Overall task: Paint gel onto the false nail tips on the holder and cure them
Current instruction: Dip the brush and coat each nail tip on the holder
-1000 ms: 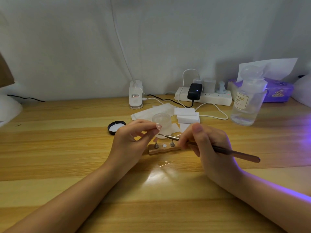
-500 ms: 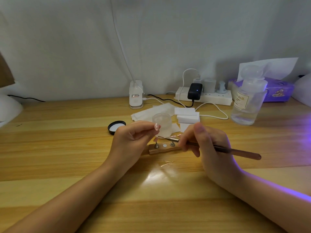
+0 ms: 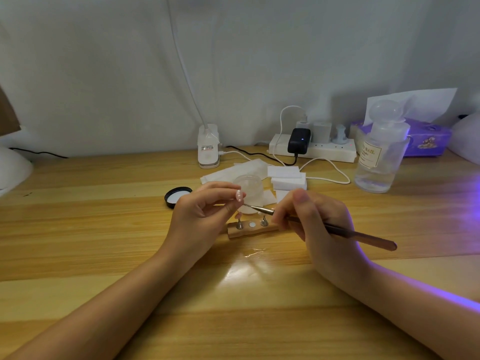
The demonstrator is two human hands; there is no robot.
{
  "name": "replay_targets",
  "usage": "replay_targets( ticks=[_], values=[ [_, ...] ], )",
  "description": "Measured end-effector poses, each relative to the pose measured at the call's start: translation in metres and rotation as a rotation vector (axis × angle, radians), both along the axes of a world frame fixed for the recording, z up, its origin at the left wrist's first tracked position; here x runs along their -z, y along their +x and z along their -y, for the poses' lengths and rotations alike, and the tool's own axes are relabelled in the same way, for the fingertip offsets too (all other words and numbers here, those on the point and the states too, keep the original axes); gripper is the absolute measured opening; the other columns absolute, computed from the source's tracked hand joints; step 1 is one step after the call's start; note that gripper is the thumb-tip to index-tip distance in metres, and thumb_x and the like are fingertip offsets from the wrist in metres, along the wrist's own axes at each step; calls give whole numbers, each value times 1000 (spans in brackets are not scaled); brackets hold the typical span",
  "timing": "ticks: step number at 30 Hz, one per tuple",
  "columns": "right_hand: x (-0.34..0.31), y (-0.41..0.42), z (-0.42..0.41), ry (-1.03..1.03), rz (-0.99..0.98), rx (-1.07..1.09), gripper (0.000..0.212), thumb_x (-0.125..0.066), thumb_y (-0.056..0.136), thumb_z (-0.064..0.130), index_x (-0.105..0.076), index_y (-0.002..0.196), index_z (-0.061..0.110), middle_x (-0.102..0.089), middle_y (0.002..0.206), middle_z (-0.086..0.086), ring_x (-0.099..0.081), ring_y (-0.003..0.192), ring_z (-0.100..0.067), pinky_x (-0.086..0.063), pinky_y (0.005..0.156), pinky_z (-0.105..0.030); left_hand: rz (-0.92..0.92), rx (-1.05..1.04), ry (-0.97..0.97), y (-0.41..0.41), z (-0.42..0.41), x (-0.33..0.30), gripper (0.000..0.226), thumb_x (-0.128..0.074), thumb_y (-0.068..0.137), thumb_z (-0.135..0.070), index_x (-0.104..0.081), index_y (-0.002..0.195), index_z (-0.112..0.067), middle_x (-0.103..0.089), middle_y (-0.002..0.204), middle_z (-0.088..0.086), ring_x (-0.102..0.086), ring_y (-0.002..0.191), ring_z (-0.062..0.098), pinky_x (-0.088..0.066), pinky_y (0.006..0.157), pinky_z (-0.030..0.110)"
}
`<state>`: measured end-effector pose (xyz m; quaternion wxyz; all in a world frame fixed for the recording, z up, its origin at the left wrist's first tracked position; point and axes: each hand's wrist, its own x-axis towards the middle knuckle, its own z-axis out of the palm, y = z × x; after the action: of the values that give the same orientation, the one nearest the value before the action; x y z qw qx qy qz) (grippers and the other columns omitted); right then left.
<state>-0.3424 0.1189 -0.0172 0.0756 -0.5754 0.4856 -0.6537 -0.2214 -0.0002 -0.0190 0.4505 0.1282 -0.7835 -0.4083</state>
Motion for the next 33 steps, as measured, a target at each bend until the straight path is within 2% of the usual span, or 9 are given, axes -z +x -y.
replay_targets(
  ticks=[3, 9, 12, 16, 22, 26, 33],
  values=[
    [-1, -5, 0, 8, 62, 38, 38, -35, 91, 32, -60, 65, 20, -54, 56, 7, -50, 50, 0, -32, 50, -5, 19, -8, -11, 1, 1, -1, 20, -64, 75, -12, -69, 92, -19, -64, 95, 3, -63, 88, 5, -50, 70, 12],
    [-3, -14, 1, 16, 178, 121, 41, -32, 92, 25, -60, 67, 11, -53, 59, -12, -44, 49, -3, -32, 47, -9, 23, 0, 49, 4, -1, -1, 18, -68, 71, -18, -69, 87, -27, -71, 84, -5, -68, 74, 10, -54, 71, 21],
    [-3, -17, 3, 6, 193, 154, 41, -31, 93, 25, -60, 68, 11, -53, 58, -5, -46, 51, -2, -33, 49, -9, 80, -51, -31, 4, -2, -2, 24, -71, 72, -19, -64, 93, -29, -69, 86, -13, -66, 78, 4, -51, 76, 19],
    [-2, -21, 4, 14, 183, 210, 39, -31, 93, 27, -59, 69, 17, -54, 61, 1, -46, 55, -2, -34, 53, -10, 142, -70, -120, 2, -7, -4, 31, -74, 73, -15, -55, 93, -30, -67, 88, -18, -63, 81, -2, -46, 75, 15],
    [-2, -21, 4, 65, 150, 218, 34, -34, 95, 37, -57, 76, 21, -55, 69, 4, -49, 61, 1, -40, 55, -10, 201, -84, -141, 1, -9, -2, 35, -75, 72, -16, -51, 92, -32, -66, 86, -20, -61, 85, 0, -41, 75, 10],
    [-4, -19, 4, 91, 113, 234, 31, -34, 87, 42, -57, 78, 23, -58, 72, 9, -53, 65, 4, -42, 58, -8, 236, -74, -156, 0, -9, -1, 37, -75, 72, -16, -48, 91, -33, -65, 86, -24, -60, 84, -4, -39, 72, 5],
    [-5, -18, 4, 89, 100, 238, 31, -32, 83, 50, -54, 83, 28, -64, 73, 10, -60, 68, 0, -46, 60, -10, 260, -62, -146, -1, -7, 1, 35, -76, 69, -18, -50, 89, -31, -68, 74, -15, -61, 77, -3, -43, 62, 11]
  ],
)
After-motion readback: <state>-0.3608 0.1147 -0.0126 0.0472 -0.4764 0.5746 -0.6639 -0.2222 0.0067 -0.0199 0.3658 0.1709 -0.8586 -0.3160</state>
